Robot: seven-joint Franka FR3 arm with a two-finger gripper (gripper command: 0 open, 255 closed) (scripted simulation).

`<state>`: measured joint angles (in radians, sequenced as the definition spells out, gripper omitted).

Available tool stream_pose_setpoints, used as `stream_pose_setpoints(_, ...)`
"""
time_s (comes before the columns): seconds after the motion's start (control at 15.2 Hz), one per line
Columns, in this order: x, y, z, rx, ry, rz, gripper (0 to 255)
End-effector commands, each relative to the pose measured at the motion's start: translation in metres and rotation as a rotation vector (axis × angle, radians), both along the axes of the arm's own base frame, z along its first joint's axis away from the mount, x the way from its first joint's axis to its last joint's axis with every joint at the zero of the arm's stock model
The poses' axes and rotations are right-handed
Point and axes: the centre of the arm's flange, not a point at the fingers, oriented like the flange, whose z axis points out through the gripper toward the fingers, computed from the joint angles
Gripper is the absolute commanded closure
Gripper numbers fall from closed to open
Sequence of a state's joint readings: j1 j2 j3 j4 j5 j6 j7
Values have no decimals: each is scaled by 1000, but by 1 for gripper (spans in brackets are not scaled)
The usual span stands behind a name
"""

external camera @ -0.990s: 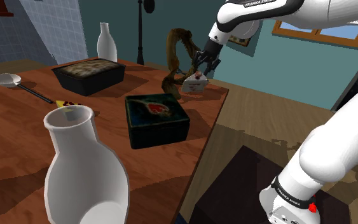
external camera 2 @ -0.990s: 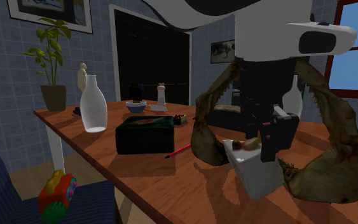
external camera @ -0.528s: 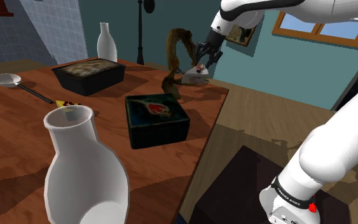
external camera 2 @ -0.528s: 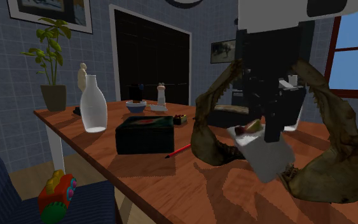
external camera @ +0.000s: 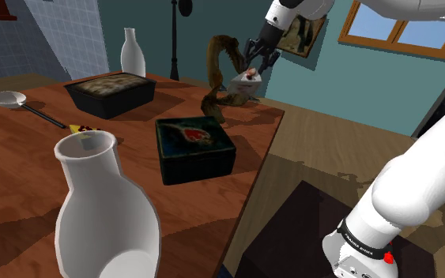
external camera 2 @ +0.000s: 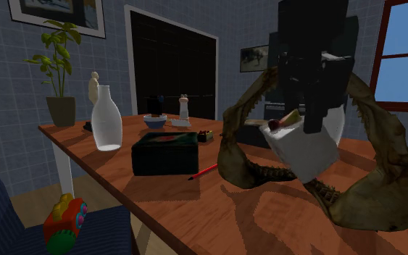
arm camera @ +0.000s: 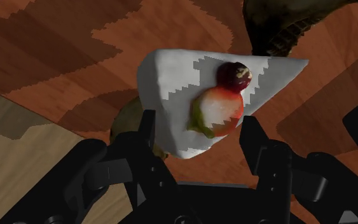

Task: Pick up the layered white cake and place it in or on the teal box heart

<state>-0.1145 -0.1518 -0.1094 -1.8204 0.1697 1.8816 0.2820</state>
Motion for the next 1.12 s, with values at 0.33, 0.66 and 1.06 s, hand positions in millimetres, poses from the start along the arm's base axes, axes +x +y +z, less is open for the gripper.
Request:
stream_pose_setpoints(0.33, 1, 0, 37, 0, 0, 0, 255)
stream_pose_setpoints(0.66, 1, 0, 64, 0, 0, 0, 255)
stream_pose_setpoints(1.06, -11, 65, 74, 0, 0, 0, 255)
